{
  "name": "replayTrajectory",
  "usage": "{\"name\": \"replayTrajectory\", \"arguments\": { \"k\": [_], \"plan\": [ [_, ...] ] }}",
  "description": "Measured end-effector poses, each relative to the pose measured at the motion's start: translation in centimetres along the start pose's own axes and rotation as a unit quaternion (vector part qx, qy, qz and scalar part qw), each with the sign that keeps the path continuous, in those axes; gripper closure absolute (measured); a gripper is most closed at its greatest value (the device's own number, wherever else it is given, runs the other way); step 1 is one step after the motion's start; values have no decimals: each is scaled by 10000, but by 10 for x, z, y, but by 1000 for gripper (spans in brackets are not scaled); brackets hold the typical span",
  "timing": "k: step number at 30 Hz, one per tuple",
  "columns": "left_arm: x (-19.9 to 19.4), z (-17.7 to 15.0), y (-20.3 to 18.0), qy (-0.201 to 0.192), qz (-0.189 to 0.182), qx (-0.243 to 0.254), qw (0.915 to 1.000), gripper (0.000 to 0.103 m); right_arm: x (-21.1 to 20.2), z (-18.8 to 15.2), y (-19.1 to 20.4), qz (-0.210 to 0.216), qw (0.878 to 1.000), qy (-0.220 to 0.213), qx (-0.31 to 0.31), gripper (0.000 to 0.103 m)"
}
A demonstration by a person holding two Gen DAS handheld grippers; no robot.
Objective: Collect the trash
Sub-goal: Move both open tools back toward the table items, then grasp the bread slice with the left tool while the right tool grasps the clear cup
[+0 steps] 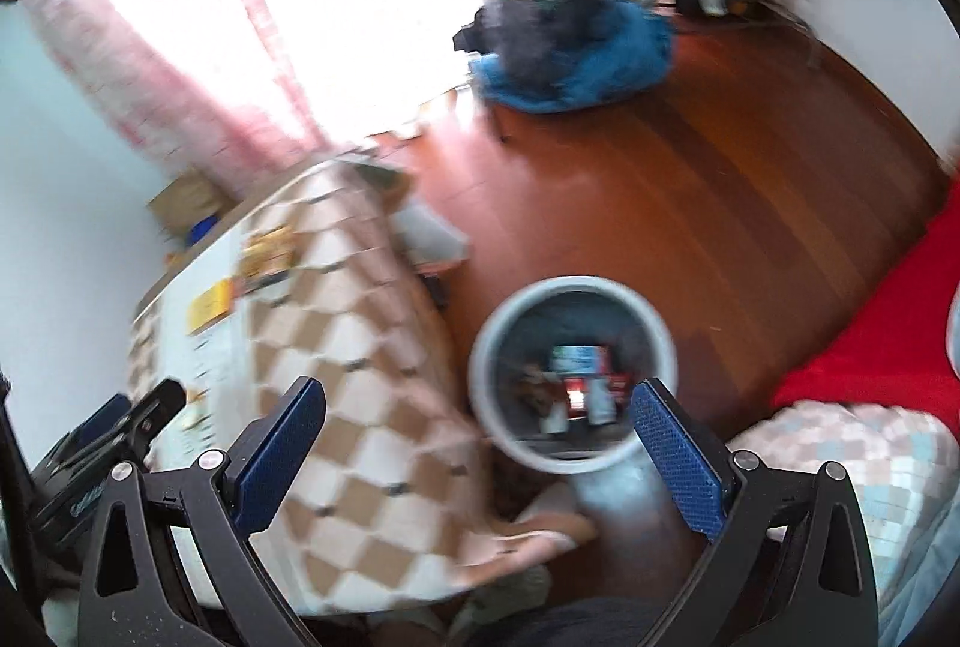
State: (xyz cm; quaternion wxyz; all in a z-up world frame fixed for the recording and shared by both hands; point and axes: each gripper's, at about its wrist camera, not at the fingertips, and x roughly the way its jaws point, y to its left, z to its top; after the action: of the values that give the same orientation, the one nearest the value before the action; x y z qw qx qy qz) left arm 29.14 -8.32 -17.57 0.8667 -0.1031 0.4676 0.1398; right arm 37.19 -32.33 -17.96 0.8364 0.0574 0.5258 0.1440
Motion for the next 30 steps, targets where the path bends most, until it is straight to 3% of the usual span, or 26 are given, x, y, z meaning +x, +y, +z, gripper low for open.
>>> {"name": "replayTrajectory", "arguments": {
  "k": [4,9,11,12,13,17,23,24,26,30],
  "plan": [
    [5,-2,77,-58,595,-340,9976,7,29,5,77,338,9978,258,-515,0],
    [41,-24,175,286,1412,-909,9854,7,109,-4,171,766,9909,740,-822,1],
    [65,-37,213,523,1769,-1000,9777,7,143,-10,205,916,9872,960,-887,12],
    [71,-42,223,601,1855,-1024,9754,7,161,-14,220,944,9854,1070,-925,25],
    [80,-47,237,704,1925,-1065,9730,7,179,-18,234,955,9835,1202,-955,32],
    [110,-63,276,1010,1891,-1297,9681,7,235,-22,273,882,9806,1489,-925,32],
    [130,-69,288,1211,1658,-1356,9693,7,276,-28,297,899,9790,1643,-805,30],
    [132,-69,288,1224,1597,-1338,9704,7,275,-27,300,929,9799,1559,-832,36],
    [133,-64,284,1200,1511,-1292,9727,7,279,-25,308,1026,9777,1583,-927,59],
    [128,-54,265,1050,1289,-1088,9801,7,274,-27,312,855,9773,1508,-1219,60]
  ]
}}
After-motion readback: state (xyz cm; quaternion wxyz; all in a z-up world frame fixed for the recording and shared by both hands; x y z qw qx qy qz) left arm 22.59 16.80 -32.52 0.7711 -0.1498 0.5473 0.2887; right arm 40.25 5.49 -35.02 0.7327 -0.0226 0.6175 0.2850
